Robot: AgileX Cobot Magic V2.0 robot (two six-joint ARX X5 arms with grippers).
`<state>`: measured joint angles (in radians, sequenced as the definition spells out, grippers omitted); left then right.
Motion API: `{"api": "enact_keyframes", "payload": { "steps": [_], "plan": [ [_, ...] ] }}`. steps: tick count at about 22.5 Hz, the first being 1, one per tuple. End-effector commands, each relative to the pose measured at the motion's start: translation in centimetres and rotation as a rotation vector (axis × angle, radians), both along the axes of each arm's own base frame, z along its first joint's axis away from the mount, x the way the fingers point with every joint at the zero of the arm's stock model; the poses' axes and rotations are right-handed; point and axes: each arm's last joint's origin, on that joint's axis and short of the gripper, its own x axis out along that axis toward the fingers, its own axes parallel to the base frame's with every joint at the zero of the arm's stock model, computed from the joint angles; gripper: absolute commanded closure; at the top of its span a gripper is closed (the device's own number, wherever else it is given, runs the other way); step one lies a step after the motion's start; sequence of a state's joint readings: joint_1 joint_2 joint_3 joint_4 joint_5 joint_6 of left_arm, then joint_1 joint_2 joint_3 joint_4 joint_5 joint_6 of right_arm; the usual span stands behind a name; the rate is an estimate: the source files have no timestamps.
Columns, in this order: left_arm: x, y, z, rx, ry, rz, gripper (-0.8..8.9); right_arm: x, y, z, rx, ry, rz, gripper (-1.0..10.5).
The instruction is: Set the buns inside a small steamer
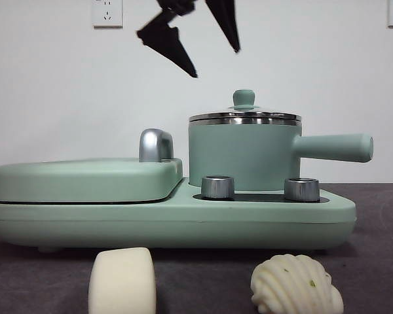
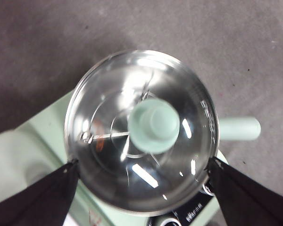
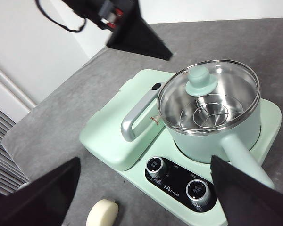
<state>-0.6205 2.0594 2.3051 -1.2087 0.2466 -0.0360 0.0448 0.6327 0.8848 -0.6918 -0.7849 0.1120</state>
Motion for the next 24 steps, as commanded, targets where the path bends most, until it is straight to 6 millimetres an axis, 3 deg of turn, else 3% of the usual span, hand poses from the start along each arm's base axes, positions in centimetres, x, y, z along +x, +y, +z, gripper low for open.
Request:
{"api": "enact_keyframes", "payload": {
  "steps": [1,8,17,22,24],
  "plan": [
    [0.3,-1.5,-0.6,0.046,-0.056,-0.035,3.75,0.0,0.0,0.5,0.005,-0.011,-0.002,5.1],
    [-0.2,-4.3,-1.1,0.093,-0.204,-0.125,3.79,0.0,0.0,0.5,0.005,-0.011,-0.002,5.1],
    [0.6,-6.0,-4.1,0.129,-0.145,-0.14,3.91,0.0,0.0,0.5,0.002,-0.016,-0.001,5.1],
    [0.6,-5.9,-4.2,0.135,-0.146,-0.147,6.11,0.0,0.0,0.5,0.002,-0.016,-0.001,5.1],
    [0.6,-6.0,-4.2,0.138,-0.149,-0.154,6.43,0.0,0.0,0.5,0.002,-0.015,-0.001,5.1]
  ]
}}
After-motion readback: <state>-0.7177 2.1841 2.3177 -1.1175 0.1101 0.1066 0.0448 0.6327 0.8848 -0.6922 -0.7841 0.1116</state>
